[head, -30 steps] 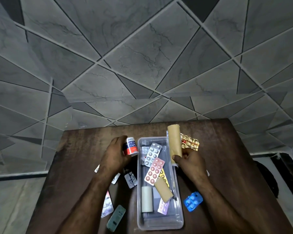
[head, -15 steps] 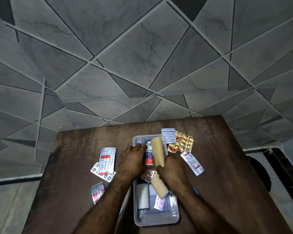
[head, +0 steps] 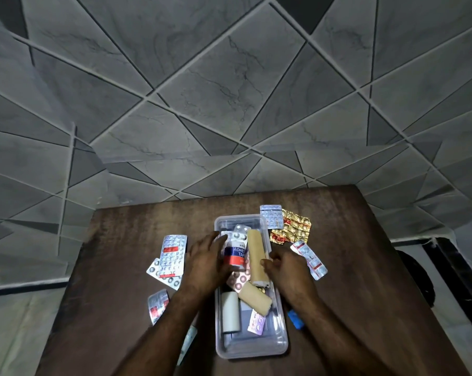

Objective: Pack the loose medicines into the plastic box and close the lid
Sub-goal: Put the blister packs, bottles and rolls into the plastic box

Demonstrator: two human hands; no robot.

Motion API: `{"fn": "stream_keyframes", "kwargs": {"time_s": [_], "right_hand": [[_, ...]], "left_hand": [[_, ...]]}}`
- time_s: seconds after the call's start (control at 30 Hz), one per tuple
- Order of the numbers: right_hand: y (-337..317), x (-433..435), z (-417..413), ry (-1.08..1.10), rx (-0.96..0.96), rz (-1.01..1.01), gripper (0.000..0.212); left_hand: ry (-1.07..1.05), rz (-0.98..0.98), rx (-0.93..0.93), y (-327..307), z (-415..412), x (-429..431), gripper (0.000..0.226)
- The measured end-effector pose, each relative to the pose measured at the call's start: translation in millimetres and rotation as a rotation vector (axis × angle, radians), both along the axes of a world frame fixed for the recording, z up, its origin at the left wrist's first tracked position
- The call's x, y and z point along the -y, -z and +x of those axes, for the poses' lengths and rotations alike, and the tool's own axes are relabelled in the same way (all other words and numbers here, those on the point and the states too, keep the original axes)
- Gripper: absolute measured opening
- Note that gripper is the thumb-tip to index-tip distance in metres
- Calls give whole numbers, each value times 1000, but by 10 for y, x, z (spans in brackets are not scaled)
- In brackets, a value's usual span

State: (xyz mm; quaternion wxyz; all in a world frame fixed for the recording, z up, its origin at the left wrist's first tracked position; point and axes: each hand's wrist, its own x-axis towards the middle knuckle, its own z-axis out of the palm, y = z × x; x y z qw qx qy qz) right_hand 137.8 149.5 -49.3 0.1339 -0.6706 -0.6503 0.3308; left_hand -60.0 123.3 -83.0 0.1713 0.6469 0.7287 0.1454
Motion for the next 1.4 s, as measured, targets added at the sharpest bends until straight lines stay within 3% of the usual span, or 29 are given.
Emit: {"fn": "stream_keyframes", "kwargs": {"time_s": [0.1,0.3,0.57,0.7,0.87,1.13,1.27,1.4], "right_hand": [[25,21,306,59,-23,-17,8],[344,151,789,42,26,-88,19],[533,418,999,-506,491,-162,71],[626,538,1061,-524,587,-71,65],[632,587,1087,-511,664,22,48],[530,616,1172,-239,359,-50,27],[518,605,1163,82,-8,-185,33],[370,572,1039,185,-189,-153,27]], "left_hand": [[-121,67,168,11,-173,198,62],[-354,78,414,135,-347,685,46],[-319,-202,160,289,-176,1350,41],[-322,-311,-35,264,0,1557,31],[-405,-193,-15,315,87,1679,15],[-435,-288,68,195,21,1593,24],[-586,-291,301,98,-82,1520,40],[-683,-194,640,-44,-81,1447,36]]}}
